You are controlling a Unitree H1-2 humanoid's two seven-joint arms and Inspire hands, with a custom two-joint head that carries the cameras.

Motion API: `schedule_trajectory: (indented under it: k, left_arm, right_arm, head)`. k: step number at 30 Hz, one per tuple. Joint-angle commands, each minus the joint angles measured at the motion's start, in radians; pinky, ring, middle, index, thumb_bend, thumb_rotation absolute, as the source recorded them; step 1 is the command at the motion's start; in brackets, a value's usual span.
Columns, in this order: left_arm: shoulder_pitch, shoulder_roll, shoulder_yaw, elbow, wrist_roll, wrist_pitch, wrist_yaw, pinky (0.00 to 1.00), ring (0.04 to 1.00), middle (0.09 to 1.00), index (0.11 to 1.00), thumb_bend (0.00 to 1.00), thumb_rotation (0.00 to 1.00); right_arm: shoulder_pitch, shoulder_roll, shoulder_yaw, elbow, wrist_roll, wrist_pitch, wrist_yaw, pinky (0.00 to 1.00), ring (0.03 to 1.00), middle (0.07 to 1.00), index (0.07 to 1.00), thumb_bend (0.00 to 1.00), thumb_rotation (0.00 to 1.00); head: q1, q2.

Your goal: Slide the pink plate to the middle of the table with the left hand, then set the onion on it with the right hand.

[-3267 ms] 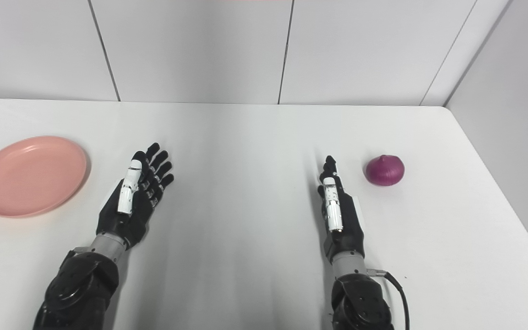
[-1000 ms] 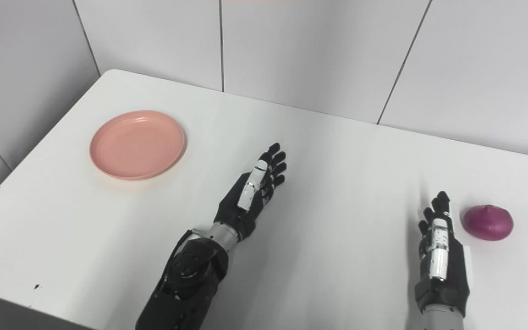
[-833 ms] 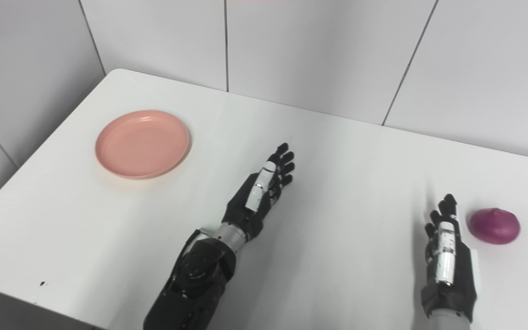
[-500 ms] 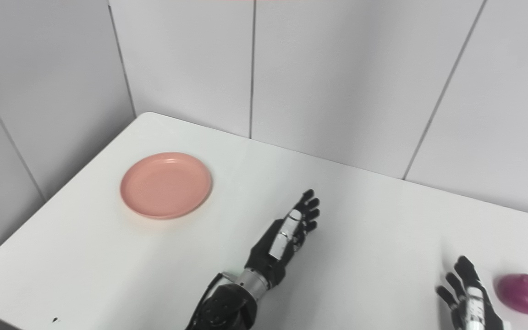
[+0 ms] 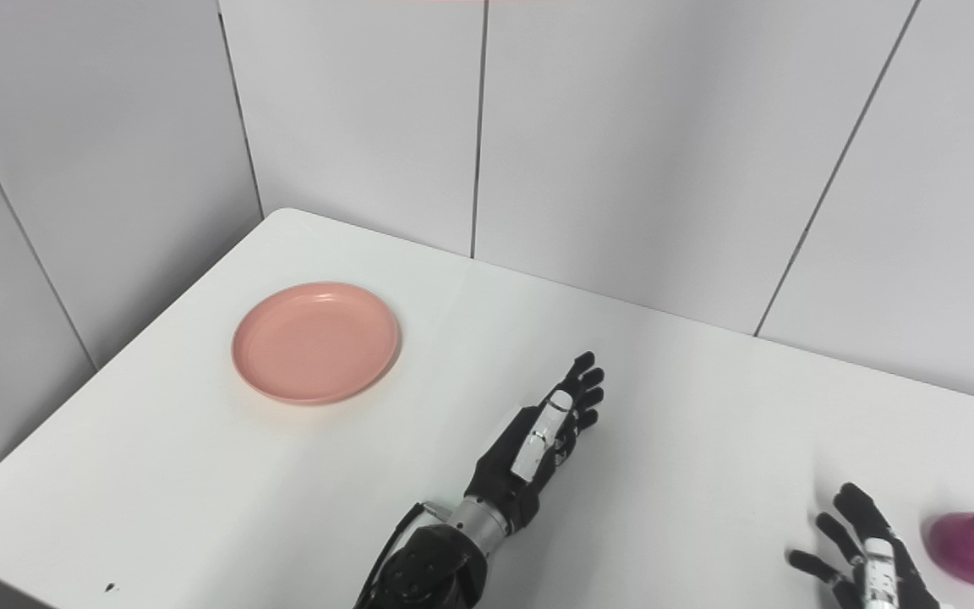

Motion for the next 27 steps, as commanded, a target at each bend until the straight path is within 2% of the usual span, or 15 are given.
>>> schedule_trajectory:
  k: [1,9,14,16,21,23,27]
  left_arm:
    - [0.001,-0.028,0.007,0.02,-0.015,0.018,-0.004,1.0,1.0,1.0,1.0,0.41,1.0]
    - [-0.005,-0.007,0.008,-0.048,-0.009,0.03,-0.003,1.0,1.0,1.0,1.0,0.39,1.0]
    - [-0.011,0.008,0.009,-0.103,0.005,0.049,-0.003,1.0,1.0,1.0,0.994,0.39,1.0]
    - [-0.013,0.01,0.013,-0.127,0.006,0.061,-0.002,1.0,1.0,1.0,0.992,0.41,1.0]
    - [-0.019,0.016,0.023,-0.173,0.001,0.084,-0.006,1.0,1.0,1.0,0.993,0.42,1.0]
    - [-0.023,0.019,0.028,-0.187,-0.001,0.09,-0.006,1.0,1.0,1.0,0.996,0.42,1.0]
    - [-0.028,0.024,0.04,-0.228,0.001,0.112,-0.002,1.0,1.0,1.0,0.992,0.42,1.0]
  right_arm:
    - [-0.019,-0.003,0.0,-0.019,-0.002,-0.035,0.002,0.52,0.806,0.849,0.81,0.25,0.88]
    - [-0.019,-0.001,0.002,-0.008,-0.007,-0.042,0.002,0.44,0.774,0.827,0.78,0.27,0.86]
    - [-0.019,0.001,0.006,-0.008,-0.017,-0.042,0.0,0.39,0.752,0.81,0.762,0.24,0.86]
    - [-0.018,0.0,0.009,-0.006,-0.02,-0.046,0.002,0.36,0.742,0.802,0.753,0.24,0.87]
    - [-0.018,-0.001,0.009,-0.003,-0.021,-0.048,0.002,0.34,0.739,0.801,0.752,0.26,0.86]
    - [-0.021,0.002,0.01,-0.005,-0.025,-0.042,-0.003,0.32,0.729,0.795,0.748,0.23,0.86]
    - [-0.021,0.001,0.009,0.006,-0.015,-0.066,0.005,0.32,0.714,0.783,0.728,0.24,0.86]
  head:
    - [0.0,0.0]
    - [-0.001,-0.003]
    - [-0.002,-0.007]
    - [-0.002,-0.007]
    - [0.003,-0.013]
    - [0.006,-0.02]
    - [0.009,-0.029]
